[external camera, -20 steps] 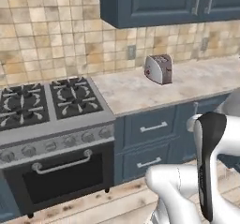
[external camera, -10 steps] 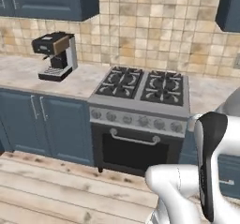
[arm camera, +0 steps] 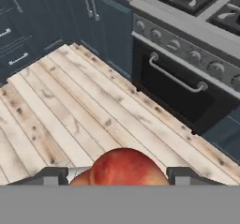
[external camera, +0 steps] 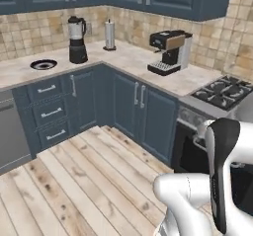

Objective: Pick the peach and mango from the fridge and place them on the plate next to the blender to make a fruit smoothie.

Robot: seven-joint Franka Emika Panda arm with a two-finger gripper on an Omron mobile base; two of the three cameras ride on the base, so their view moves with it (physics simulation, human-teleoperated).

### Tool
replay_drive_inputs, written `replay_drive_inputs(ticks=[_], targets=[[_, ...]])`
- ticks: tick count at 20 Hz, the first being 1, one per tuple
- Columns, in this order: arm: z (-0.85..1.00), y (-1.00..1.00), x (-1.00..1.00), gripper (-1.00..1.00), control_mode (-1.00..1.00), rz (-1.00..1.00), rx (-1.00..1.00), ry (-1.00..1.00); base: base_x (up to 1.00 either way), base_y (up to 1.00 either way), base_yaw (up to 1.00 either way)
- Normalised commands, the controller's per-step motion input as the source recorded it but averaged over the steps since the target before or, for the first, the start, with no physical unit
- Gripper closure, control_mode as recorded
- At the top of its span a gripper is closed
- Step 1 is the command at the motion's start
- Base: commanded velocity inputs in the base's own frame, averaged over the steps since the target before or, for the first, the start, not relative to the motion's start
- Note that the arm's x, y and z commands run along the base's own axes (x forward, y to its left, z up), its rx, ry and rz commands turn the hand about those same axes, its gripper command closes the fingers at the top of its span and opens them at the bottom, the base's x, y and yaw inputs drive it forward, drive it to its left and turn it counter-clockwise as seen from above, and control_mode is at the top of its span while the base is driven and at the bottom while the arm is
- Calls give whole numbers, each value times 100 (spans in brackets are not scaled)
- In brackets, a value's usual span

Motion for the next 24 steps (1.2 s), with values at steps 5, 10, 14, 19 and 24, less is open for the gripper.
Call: replay_drive_inputs(ticks=[5, 10, 14, 19, 24], targets=[[0, 0, 0, 100, 100, 0, 0, 0, 68, 37, 62], [0, 0, 0, 100, 100, 0, 0, 0, 100, 37, 41], [0, 0, 0, 100, 100, 0, 0, 0, 100, 23, 35], [0, 0, 0, 100, 100, 0, 0, 0, 100, 2, 35], [0, 0, 0, 100, 100, 0, 0, 0, 100, -12, 37]])
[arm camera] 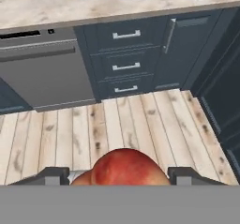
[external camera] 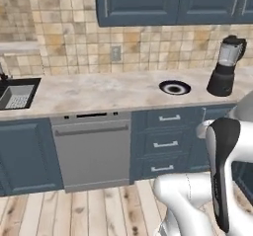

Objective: Pick the peach and mango from the fridge and place them on the plate next to the blender to make a fruit smoothie.

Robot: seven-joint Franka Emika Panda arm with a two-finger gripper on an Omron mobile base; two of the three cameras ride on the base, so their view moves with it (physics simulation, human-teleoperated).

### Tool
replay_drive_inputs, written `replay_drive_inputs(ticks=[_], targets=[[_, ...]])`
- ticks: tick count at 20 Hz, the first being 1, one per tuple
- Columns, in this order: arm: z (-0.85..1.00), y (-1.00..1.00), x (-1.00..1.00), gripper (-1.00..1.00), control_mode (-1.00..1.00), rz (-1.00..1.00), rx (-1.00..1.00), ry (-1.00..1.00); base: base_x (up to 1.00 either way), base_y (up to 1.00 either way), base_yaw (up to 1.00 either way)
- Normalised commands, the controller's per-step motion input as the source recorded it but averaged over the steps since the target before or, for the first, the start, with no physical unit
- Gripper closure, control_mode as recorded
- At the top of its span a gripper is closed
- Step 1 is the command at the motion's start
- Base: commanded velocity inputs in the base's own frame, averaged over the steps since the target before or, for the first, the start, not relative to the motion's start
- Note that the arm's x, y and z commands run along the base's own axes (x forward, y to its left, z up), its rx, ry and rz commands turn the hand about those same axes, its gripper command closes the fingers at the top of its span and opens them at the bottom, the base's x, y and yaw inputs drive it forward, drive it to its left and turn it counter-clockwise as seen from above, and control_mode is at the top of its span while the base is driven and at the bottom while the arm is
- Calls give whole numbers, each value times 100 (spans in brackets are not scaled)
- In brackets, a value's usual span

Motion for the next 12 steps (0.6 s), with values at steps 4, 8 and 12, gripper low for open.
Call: replay_drive_inputs(ticks=[4, 8, 12], targets=[[0, 0, 0, 100, 100, 0, 0, 0, 100, -47, 29], [0, 0, 0, 100, 100, 0, 0, 0, 96, -83, 20], [0, 0, 0, 100, 100, 0, 0, 0, 81, -77, 13]])
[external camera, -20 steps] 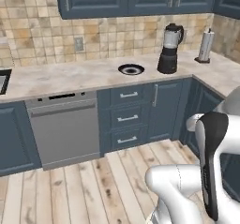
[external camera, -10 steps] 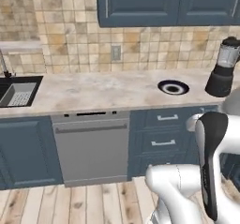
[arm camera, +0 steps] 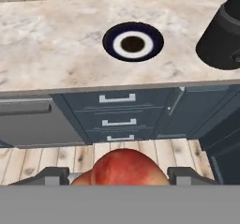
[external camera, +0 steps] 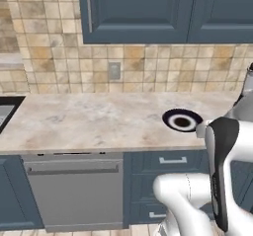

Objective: Pick the peach and mango from the fridge and place them on the plate next to the blender to make a fruit smoothie.

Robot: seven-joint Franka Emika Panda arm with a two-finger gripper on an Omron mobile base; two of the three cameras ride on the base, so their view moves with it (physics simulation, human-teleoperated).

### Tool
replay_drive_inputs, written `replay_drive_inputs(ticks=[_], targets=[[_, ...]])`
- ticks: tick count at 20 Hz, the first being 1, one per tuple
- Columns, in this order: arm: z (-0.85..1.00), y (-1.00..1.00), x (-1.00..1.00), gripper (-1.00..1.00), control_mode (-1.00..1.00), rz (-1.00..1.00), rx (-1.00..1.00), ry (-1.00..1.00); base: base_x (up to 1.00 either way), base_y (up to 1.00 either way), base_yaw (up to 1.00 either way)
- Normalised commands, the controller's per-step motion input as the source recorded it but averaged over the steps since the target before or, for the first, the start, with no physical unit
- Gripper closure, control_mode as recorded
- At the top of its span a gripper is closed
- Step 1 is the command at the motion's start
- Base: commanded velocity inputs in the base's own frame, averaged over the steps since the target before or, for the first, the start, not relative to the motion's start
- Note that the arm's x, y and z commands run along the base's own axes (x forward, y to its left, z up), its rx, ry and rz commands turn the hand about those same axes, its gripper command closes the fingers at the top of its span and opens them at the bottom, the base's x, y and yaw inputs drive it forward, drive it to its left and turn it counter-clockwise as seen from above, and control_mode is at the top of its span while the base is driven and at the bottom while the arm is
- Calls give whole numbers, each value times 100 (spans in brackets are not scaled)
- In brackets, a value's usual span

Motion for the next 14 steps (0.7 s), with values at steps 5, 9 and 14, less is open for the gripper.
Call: replay_drive_inputs(ticks=[5, 9, 14], targets=[[0, -24, 58, 100, -100, 5, 3, 2, 37, -15, 5], [-4, -28, 86, 100, -100, 3, 0, 7, 0, 0, 0], [-28, -33, 74, 100, -100, 3, 0, 8, 0, 0, 0]])
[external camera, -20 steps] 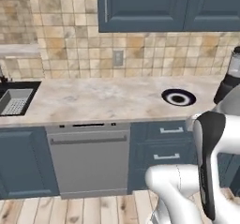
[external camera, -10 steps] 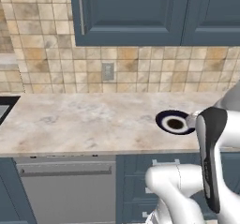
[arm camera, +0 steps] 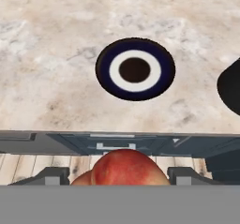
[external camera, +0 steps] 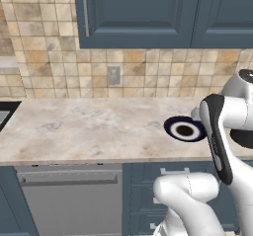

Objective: Pick the peach and mango from the fridge and place them on the plate next to the blender to make a fruit smoothie.

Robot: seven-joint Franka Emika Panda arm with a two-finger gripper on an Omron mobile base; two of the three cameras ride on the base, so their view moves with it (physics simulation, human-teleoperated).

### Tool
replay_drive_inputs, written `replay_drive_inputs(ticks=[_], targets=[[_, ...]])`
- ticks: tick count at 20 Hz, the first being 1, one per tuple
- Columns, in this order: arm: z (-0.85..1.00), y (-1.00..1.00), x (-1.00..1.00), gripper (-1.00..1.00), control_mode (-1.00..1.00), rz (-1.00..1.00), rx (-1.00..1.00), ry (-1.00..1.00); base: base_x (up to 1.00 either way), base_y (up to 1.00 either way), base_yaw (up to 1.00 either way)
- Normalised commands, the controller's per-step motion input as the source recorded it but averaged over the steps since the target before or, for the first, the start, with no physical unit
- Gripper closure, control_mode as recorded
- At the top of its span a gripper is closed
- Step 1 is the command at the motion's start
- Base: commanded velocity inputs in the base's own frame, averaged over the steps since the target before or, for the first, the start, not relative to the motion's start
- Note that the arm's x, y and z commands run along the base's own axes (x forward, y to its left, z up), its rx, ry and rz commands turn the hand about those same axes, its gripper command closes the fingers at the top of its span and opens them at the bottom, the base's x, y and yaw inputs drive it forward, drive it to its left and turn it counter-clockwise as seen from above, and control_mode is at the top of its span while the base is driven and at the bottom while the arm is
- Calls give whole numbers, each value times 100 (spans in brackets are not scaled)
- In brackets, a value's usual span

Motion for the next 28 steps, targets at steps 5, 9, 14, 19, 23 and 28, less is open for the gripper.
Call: replay_drive_inputs(ticks=[5, 9, 14, 19, 23, 28], targets=[[-78, -12, 60, 100, -100, 4, -2, 5, 0, 0, 0], [-76, 0, 67, 100, -100, 6, -2, 0, 0, 0, 0], [-34, -18, 68, 100, -100, 6, 0, 0, 0, 0, 0], [-19, -21, 79, 100, -100, 6, 0, 4, 0, 0, 0], [-42, -13, 60, 100, -100, 7, 0, 6, 0, 0, 0], [-65, -7, 30, 100, -100, 7, -2, 9, 0, 0, 0]])
